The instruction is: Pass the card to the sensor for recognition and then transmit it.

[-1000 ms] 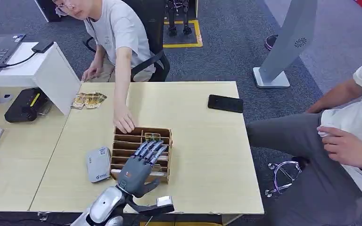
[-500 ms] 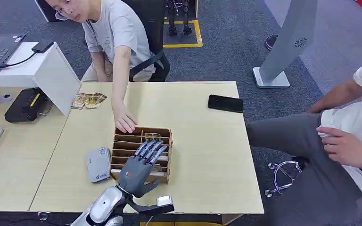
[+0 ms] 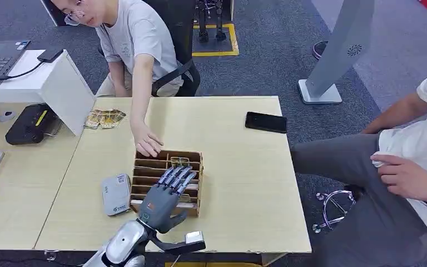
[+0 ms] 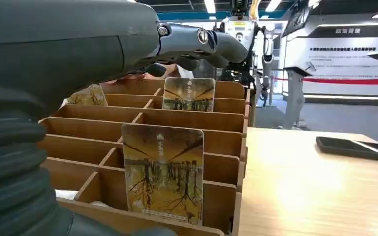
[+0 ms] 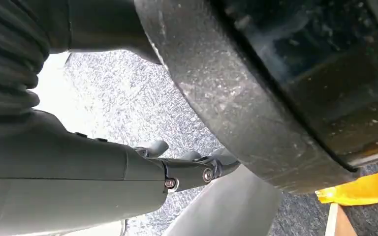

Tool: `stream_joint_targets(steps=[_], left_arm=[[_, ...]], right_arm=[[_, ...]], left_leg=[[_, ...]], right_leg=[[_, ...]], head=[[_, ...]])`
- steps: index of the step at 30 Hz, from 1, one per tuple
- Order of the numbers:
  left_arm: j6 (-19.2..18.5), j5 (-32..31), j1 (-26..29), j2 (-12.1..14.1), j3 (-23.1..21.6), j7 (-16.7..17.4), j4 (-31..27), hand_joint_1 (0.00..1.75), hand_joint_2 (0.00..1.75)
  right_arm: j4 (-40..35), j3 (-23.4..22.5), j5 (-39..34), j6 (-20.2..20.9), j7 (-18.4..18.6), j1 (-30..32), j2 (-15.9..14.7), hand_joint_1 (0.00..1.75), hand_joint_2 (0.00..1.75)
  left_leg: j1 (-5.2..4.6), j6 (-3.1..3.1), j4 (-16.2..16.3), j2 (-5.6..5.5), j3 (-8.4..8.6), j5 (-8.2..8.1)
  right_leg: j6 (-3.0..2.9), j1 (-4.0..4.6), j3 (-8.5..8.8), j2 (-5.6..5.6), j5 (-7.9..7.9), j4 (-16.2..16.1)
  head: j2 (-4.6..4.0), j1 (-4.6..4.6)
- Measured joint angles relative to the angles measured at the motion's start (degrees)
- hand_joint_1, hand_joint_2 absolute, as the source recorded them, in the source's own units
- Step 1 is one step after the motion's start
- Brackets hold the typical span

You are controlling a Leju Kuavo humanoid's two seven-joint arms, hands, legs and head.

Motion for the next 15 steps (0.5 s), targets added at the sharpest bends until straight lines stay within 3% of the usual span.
stream_joint_targets(steps=[15], left_arm=[[-0.3, -4.6, -0.7, 0.8, 0.0, 3.0, 1.8, 0.0, 1.75]], right_arm=[[0.0, -0.5, 0.3, 0.0, -0.4, 0.0, 0.0, 0.0, 1.75]], left_leg=[[0.0, 0.0, 0.0, 0.0, 0.01, 0.0]], right_leg=[[0.0, 0.0, 0.0, 0.0, 0.0, 0.0]], head=[[0.0, 0.0]])
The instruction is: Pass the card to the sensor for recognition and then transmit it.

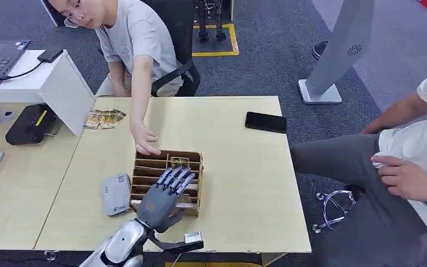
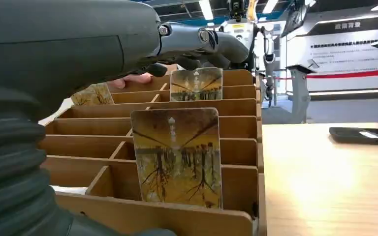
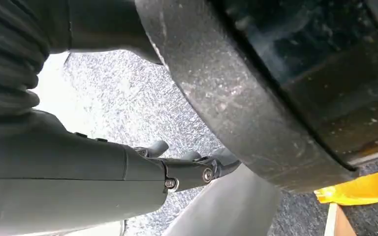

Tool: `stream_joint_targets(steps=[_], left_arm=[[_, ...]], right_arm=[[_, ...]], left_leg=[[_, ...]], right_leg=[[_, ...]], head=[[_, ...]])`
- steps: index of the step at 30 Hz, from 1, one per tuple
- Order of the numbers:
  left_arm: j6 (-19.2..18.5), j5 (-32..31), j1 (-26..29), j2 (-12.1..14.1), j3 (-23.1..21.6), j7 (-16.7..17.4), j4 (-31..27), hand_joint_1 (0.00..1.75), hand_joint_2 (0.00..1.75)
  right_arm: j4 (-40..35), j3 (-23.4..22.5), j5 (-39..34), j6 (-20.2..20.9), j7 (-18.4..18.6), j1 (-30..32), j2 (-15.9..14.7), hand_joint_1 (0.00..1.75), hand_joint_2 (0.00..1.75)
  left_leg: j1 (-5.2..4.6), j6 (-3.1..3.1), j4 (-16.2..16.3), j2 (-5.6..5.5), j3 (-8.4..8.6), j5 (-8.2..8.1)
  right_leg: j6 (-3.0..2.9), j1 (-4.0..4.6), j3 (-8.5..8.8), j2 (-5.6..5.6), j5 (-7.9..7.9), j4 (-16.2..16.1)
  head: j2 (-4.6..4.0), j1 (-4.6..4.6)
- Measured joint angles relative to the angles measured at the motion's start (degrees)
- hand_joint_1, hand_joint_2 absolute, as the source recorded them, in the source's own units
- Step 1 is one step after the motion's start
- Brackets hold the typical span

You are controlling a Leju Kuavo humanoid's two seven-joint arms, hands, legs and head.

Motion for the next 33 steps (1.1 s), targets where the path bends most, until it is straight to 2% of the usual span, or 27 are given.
stream_joint_targets(steps=[13, 15, 16, 17, 18, 19, 20, 21, 22, 23, 24, 25, 33], left_arm=[[-0.2, 0.3, 0.0, 0.5, 0.0, -0.2, 0.7, 0.0, 1.75], [-0.2, 0.3, 0.0, 0.5, 0.0, -0.2, 0.7, 1.71, 1.75], [-0.2, 0.4, 0.0, 0.5, 0.0, -0.2, 0.7, 1.69, 1.75], [-0.2, 0.5, 0.0, 0.5, 0.0, -0.4, 0.7, 1.47, 1.75], [-0.4, 0.7, 0.0, 0.6, 0.0, -0.6, 0.7, 1.1, 1.75], [-0.7, 1.0, 0.0, 0.6, 0.0, -0.7, 0.7, 0.86, 1.75], [-0.8, 1.1, 0.0, 0.6, 0.0, -0.8, 0.7, 0.77, 1.75], [-0.8, 1.2, 0.0, 0.6, 0.0, -1.0, 0.7, 0.77, 1.75], [-0.8, 1.3, 0.0, 0.5, 0.0, -1.1, 0.7, 1.12, 1.75], [-0.9, 1.5, 0.0, 0.5, 0.0, -1.1, 0.7, 0.99, 1.75], [-0.9, 1.6, -0.1, 0.5, 0.0, -1.3, 0.7, 1.47, 1.75], [-1.0, 1.7, -0.1, 0.5, 0.0, -1.4, 0.7, 1.54, 1.75], [-1.4, 2.2, -1.1, 0.0, 0.0, -1.8, 0.7, 1.54, 1.75]], right_arm=[[0.0, -0.3, 0.1, 0.0, -0.2, 0.0, 0.0, 0.0, 1.75], [0.0, -0.4, 0.1, 0.0, -0.2, 0.0, 0.0, 0.0, 1.75], [0.0, -0.4, 0.2, 0.0, -0.2, 0.0, 0.0, 0.0, 1.75], [0.0, -0.5, 0.2, 0.0, -0.2, 0.0, 0.0, 0.0, 1.75], [0.0, -0.5, 0.2, 0.0, -0.2, 0.0, 0.0, 0.0, 1.75], [0.0, -0.5, 0.2, 0.0, -0.2, 0.0, 0.0, 0.0, 1.75], [0.0, -0.5, 0.2, 0.0, -0.2, 0.0, 0.0, 0.0, 1.75], [0.0, -0.5, 0.2, 0.0, -0.2, 0.0, 0.0, 0.0, 1.75], [0.0, -0.5, 0.2, 0.0, -0.2, 0.0, 0.0, 0.0, 1.75], [0.0, -0.5, 0.2, 0.0, -0.2, 0.0, 0.0, 0.0, 1.75], [0.0, -0.5, 0.3, 0.0, -0.2, 0.0, 0.0, 0.0, 1.75], [0.0, -0.5, 0.3, 0.0, -0.2, 0.0, 0.0, 0.0, 1.75], [0.0, -0.5, 0.5, 0.1, -0.2, 0.0, 0.0, 0.0, 1.75]], left_leg=[[0.0, 0.0, 0.0, 0.0, 0.0, 0.0], [0.0, 0.0, 0.0, 0.0, 0.0, 0.0], [0.0, 0.0, 0.0, 0.0, 0.0, 0.0], [0.0, 0.0, 0.0, 0.0, 0.0, 0.0], [0.0, 0.0, 0.0, 0.0, 0.0, 0.0], [0.0, 0.0, 0.0, 0.0, 0.0, 0.0], [0.0, 0.0, 0.0, 0.0, 0.0, 0.0], [0.0, 0.0, 0.0, 0.0, 0.0, 0.0], [0.0, 0.0, 0.0, 0.0, 0.0, 0.0], [0.0, 0.0, 0.0, 0.0, 0.0, 0.0], [0.0, 0.0, 0.0, 0.0, 0.0, 0.0], [0.0, 0.0, 0.0, 0.0, 0.0, 0.0], [0.01, 0.0, 0.0, 0.01, 0.06, 0.0]], right_leg=[[0.0, 0.0, 0.0, 0.0, 0.0, 0.0], [0.0, 0.0, 0.0, 0.0, 0.0, 0.0], [0.0, 0.0, 0.0, 0.0, 0.0, 0.0], [0.0, 0.0, 0.0, 0.0, 0.0, 0.0], [0.0, 0.0, 0.0, 0.0, 0.0, 0.0], [0.0, 0.0, 0.0, 0.0, 0.0, 0.0], [0.0, 0.0, 0.0, 0.0, 0.0, 0.0], [0.0, 0.0, 0.0, 0.0, 0.0, 0.0], [0.0, 0.0, 0.0, 0.0, 0.0, 0.0], [0.0, 0.0, 0.0, 0.0, 0.0, 0.0], [0.0, 0.0, 0.01, 0.0, 0.0, 0.0], [0.0, 0.0, 0.01, 0.0, 0.0, 0.0], [0.0, 0.0, 0.06, 0.01, 0.01, 0.0]], head=[[0.0, 0.02], [0.0, 0.02], [0.0, 0.02], [0.0, 0.02], [0.0, 0.0], [0.0, 0.02], [0.0, 0.0], [0.0, 0.02], [0.0, 0.02], [0.0, 0.0], [0.0, 0.02], [0.0, 0.0], [0.0, 0.02]])
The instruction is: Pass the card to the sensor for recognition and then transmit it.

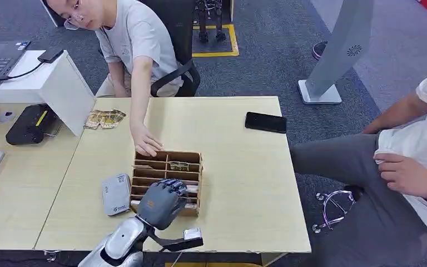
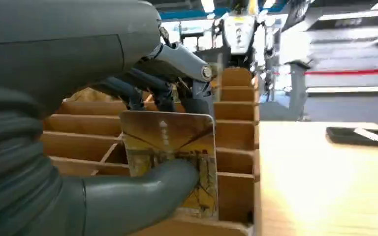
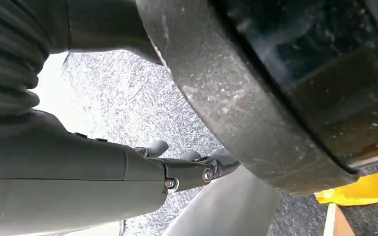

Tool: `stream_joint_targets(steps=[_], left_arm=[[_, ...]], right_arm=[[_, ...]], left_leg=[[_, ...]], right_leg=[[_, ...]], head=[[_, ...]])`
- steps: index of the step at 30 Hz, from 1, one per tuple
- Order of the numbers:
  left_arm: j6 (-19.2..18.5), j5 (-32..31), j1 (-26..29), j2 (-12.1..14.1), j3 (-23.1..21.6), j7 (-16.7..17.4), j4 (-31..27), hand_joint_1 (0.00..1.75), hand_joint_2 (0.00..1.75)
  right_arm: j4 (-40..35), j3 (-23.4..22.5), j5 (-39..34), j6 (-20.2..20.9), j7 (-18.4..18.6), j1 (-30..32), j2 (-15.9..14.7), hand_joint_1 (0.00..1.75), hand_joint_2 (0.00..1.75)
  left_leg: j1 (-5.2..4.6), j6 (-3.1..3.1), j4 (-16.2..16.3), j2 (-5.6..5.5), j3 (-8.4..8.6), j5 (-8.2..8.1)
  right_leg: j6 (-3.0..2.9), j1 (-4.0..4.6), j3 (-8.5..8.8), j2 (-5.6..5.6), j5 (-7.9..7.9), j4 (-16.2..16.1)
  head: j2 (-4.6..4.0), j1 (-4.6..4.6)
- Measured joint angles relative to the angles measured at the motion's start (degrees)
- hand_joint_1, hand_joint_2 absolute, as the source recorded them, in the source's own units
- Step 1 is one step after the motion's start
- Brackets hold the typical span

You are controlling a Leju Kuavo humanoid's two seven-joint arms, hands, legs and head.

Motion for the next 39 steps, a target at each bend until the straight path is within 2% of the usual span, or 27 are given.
stream_joint_targets(steps=[11, 12, 17, 18, 20, 21, 25, 26, 29, 31, 33, 35, 39], left_arm=[[0.0, 0.2, -0.3, -0.2, 0.0, -0.1, 0.0, 1.54, 1.75], [0.0, 0.2, -0.3, -0.2, 0.0, -0.1, 0.0, 1.59, 1.75], [0.0, 0.2, -0.3, -0.2, 0.0, -0.1, 0.0, 1.57, 1.75], [0.0, 0.2, -0.3, -0.2, 0.0, -0.1, 0.0, 1.62, 1.75], [0.0, 0.3, -0.3, -0.2, 0.0, -0.1, 0.0, 1.48, 1.75], [-0.1, 0.3, -0.3, -0.2, 0.0, -0.1, 0.0, 1.5, 1.75], [-0.5, 0.6, -0.3, -0.4, 0.0, -0.5, 0.0, 1.34, 1.75], [-0.6, 0.6, -0.3, -0.4, 0.0, -0.5, 0.0, 1.45, 1.75], [-0.7, 0.9, -0.3, -0.5, 0.0, -0.7, 0.0, 1.47, 1.75], [-0.7, 1.6, -0.3, -0.6, 0.0, -1.1, 0.0, 1.41, 1.75], [-0.5, 2.2, -0.3, -0.6, 0.0, -1.3, 0.0, 1.5, 1.75], [-0.5, 3.2, -0.4, -0.5, 0.0, -1.9, -0.1, 1.48, 1.75], [-0.5, 7.1, -0.6, 1.5, 0.0, -3.4, -2.8, 1.47, 1.75]], right_arm=[[0.0, 0.0, 0.0, 0.0, 0.0, 0.0, 0.0, 0.0, 1.75], [0.0, 0.0, 0.0, 0.0, 0.0, 0.0, 0.0, 0.0, 1.75], [0.0, 0.0, 0.0, 0.0, 0.0, 0.0, 0.0, 0.0, 1.75], [0.0, 0.0, 0.0, 0.0, 0.0, 0.0, 0.0, 0.0, 1.75], [0.0, 0.0, 0.0, 0.1, 0.0, 0.0, 0.0, 0.0, 1.75], [0.0, -0.1, 0.0, 0.2, 0.0, 0.0, 0.0, 0.0, 1.75], [0.0, -0.1, 0.0, 0.4, 0.0, 0.0, 0.0, 0.0, 1.75], [0.0, -0.2, 0.1, 0.4, 0.0, 0.0, 0.0, 0.0, 1.75], [0.0, -0.3, 0.2, 0.6, 0.0, 0.0, 0.0, 0.0, 1.75], [0.0, -0.3, 0.3, 0.6, 0.0, 0.0, 0.1, 0.0, 1.75], [0.0, -0.3, 0.3, 0.6, 0.0, 0.0, 0.1, 0.0, 1.75], [0.0, -0.3, 0.3, 0.6, -0.2, 0.0, 0.1, 0.0, 1.75], [0.0, -0.4, 0.3, 0.6, -0.4, 0.1, 0.1, 0.0, 1.75]], left_leg=[[0.0, 0.0, 0.0, -0.01, -0.01, 0.0], [0.0, 0.0, 0.0, 0.0, -0.01, 0.0], [0.0, 0.0, 0.0, -0.01, 0.0, 0.0], [0.0, 0.0, 0.0, -0.01, 0.0, 0.0], [0.0, 0.0, 0.0, -0.01, 0.0, 0.0], [0.0, 0.0, 0.0, -0.01, 0.0, 0.0], [0.0, 0.0, 0.0, -0.01, -0.01, 0.0], [0.0, 0.0, 0.0, -0.01, -0.01, 0.0], [0.0, 0.0, 0.0, -0.01, -0.01, 0.0], [0.0, 0.0, 0.0, -0.01, -0.01, 0.0], [0.0, 0.0, 0.0, -0.01, -0.01, 0.0], [0.0, 0.0, 0.0, -0.01, -0.01, 0.0], [0.02, -0.01, 0.0, 0.02, -0.01, 0.01]], right_leg=[[0.0, 0.0, 0.0, -0.01, -0.01, 0.0], [0.0, 0.0, 0.0, -0.01, -0.01, 0.0], [0.0, 0.0, 0.0, -0.01, 0.0, 0.0], [0.0, 0.0, 0.0, -0.01, 0.0, 0.0], [0.0, 0.0, 0.0, -0.01, 0.0, 0.0], [0.0, 0.0, 0.0, -0.01, 0.0, 0.0], [0.0, 0.0, 0.0, -0.01, -0.01, 0.0], [0.0, 0.0, 0.0, -0.01, -0.01, 0.0], [0.0, 0.0, 0.0, -0.01, 0.0, 0.0], [0.0, 0.0, 0.0, -0.01, 0.0, 0.0], [0.0, 0.0, 0.0, -0.01, 0.0, 0.0], [0.0, 0.0, 0.0, -0.01, 0.0, 0.0], [-0.01, 0.0, -0.04, 0.04, 0.01, 0.0]], head=[[0.0, 0.0], [0.0, -0.02], [0.0, -0.02], [0.0, -0.02], [0.0, -0.02], [0.0, -0.02], [0.0, 0.0], [0.0, -0.02], [0.0, -0.02], [0.0, -0.02], [0.0, -0.02], [0.0, 0.0], [0.0, -0.02]])
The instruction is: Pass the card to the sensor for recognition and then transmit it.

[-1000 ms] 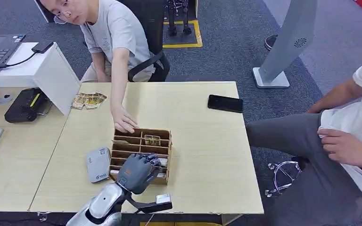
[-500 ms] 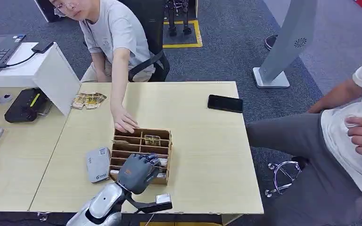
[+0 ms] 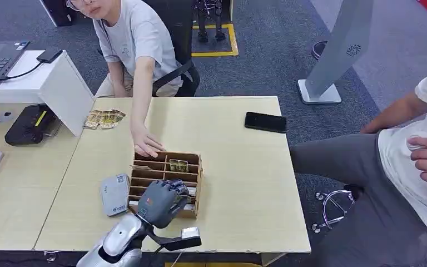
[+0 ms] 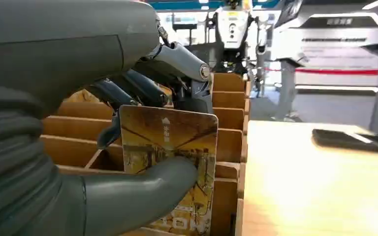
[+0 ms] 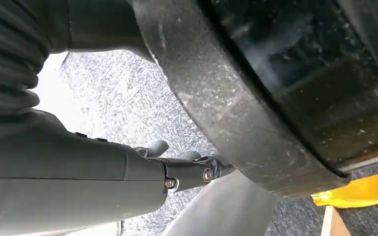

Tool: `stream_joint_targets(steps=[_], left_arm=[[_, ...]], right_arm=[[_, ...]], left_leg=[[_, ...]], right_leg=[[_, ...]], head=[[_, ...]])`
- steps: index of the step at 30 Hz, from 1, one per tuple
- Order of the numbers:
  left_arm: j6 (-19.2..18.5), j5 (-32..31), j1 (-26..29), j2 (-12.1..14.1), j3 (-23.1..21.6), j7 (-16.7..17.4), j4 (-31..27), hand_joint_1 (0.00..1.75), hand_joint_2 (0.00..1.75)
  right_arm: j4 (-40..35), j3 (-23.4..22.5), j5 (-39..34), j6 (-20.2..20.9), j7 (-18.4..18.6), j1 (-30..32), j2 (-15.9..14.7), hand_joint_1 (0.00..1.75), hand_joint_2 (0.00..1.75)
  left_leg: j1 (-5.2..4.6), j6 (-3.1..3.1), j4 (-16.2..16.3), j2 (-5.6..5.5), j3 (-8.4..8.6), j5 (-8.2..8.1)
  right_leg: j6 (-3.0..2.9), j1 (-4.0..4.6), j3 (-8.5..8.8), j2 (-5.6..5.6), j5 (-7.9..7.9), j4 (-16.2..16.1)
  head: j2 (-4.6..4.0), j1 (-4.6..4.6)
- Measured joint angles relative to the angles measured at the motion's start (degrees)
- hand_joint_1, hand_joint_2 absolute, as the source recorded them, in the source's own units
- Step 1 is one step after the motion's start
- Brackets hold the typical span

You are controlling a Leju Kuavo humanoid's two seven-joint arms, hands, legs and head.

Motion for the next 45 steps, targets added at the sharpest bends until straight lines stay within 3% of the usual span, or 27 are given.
stream_joint_targets(steps=[5, 9, 27, 29, 30, 34, 45], left_arm=[[-2.6, 2.5, -1.3, 3.9, 1.9, -1.6, -7.4, 1.5, 1.75], [-3.5, 2.5, -1.6, 5.2, 2.5, -1.9, -10.2, 1.5, 1.75], [-3.2, 1.9, -2.9, 7.0, 2.6, -1.4, -12.1, 1.54, 1.75], [-3.2, 1.9, -3.4, 7.0, 2.9, -1.3, -12.2, 1.62, 1.75], [-3.1, 1.9, -3.6, 7.0, 3.0, -1.3, -12.3, 1.75, 1.75], [-3.2, 2.4, -4.9, 7.0, 3.7, -0.1, -12.3, 1.75, 1.75], [-4.4, 1.4, -11.3, 6.1, 5.5, 1.2, -7.4, 1.75, 1.75]], right_arm=[[0.0, -0.2, 0.0, 0.1, 0.0, 0.0, 0.0, 0.0, 1.75], [0.0, -0.2, 0.2, 0.2, -0.1, 0.0, 0.2, 0.0, 1.75], [0.0, -0.4, 0.6, 0.1, 0.0, 0.0, 0.2, 0.0, 1.75], [0.0, -0.4, 0.6, 0.1, 0.0, 0.0, 0.2, 0.0, 1.75], [0.0, -0.4, 0.7, 0.1, 0.0, 0.0, 0.2, 0.0, 1.75], [0.0, -0.4, 0.9, 0.1, 0.0, 0.0, 0.2, 0.0, 1.75], [0.0, -0.4, 1.8, 0.3, 0.2, -0.4, 0.6, 0.0, 1.75]], left_leg=[[0.03, -0.01, 0.0, -0.03, -0.02, 0.0], [0.01, -0.01, 0.0, -0.03, -0.02, 0.01], [0.0, -0.01, 0.0, -0.03, -0.02, 0.01], [0.0, -0.01, 0.0, -0.03, -0.02, 0.01], [0.0, -0.01, 0.0, -0.03, -0.02, 0.01], [-0.01, 0.0, 0.0, -0.03, -0.02, 0.01], [-0.01, 0.01, 0.0, -0.03, -0.02, 0.03]], right_leg=[[-0.01, 0.02, -0.01, -0.04, -0.01, 0.0], [0.0, 0.02, -0.01, -0.04, -0.01, 0.0], [0.0, 0.01, -0.01, -0.04, 0.0, 0.0], [0.0, 0.01, -0.01, -0.04, 0.0, 0.0], [0.0, 0.01, -0.01, -0.04, 0.0, 0.0], [0.0, 0.01, -0.01, -0.04, 0.0, 0.0], [-0.04, 0.01, -0.01, -0.04, 0.04, 0.0]], head=[[0.0, 0.0], [0.0, 0.02], [0.0, 0.02], [0.0, 0.0], [0.0, 0.02], [0.0, 0.02], [0.0, 0.02]])
